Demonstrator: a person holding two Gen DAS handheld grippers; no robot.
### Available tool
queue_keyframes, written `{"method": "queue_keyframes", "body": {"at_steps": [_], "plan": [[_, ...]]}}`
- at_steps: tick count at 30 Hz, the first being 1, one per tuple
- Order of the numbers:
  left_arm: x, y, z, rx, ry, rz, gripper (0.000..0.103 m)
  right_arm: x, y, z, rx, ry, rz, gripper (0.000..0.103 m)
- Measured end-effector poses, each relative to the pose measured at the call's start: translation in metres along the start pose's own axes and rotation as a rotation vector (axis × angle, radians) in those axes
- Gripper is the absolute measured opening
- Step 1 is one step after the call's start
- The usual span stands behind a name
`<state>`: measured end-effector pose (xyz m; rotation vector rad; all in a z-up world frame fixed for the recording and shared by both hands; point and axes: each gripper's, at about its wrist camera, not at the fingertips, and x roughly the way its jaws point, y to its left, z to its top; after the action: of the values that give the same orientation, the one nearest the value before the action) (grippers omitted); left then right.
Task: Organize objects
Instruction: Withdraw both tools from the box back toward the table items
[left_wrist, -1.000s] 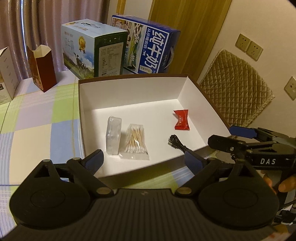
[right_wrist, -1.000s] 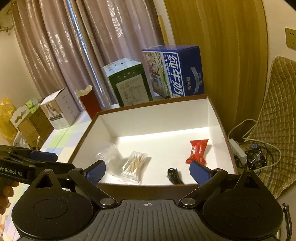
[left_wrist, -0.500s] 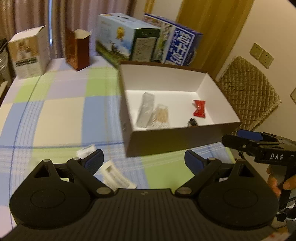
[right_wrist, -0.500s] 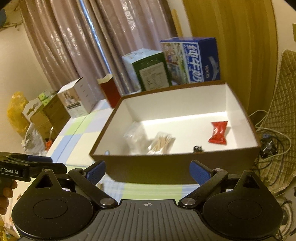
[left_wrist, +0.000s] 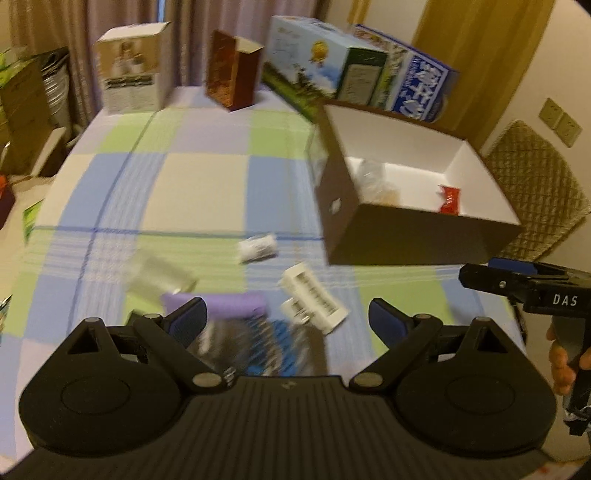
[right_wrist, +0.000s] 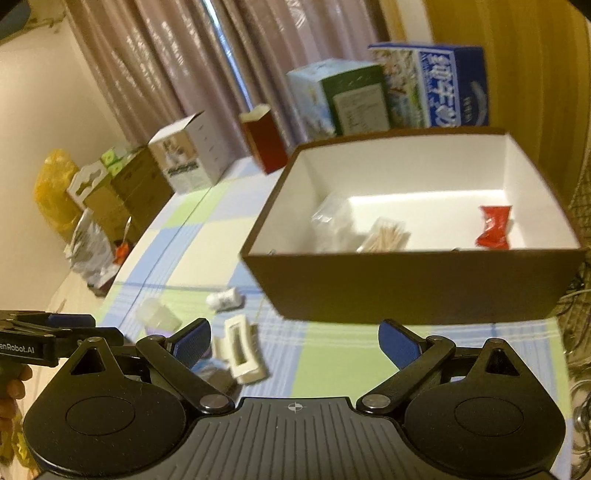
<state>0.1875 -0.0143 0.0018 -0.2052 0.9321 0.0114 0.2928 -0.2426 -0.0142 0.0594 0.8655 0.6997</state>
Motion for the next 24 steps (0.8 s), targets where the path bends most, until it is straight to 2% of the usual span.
{"method": "queue_keyframes", "body": {"at_steps": [9,13,24], "plan": [[-0.002,0.04,-0.039,-0.056,0.069,0.109,0.095,0.028,0.028,-0.021,-0.034,0.088,0.034,0.095],[-0.001,0.052,-0.052,-0.086,0.101,0.132,0.095,0.037,0.047,-0.031,-0.084,0.116,0.071,0.095],[0.001,0.069,-0.065,-0.128,0.127,0.159,0.095,0.069,0.096,-0.051,-0.26,0.178,0.138,0.095]]}}
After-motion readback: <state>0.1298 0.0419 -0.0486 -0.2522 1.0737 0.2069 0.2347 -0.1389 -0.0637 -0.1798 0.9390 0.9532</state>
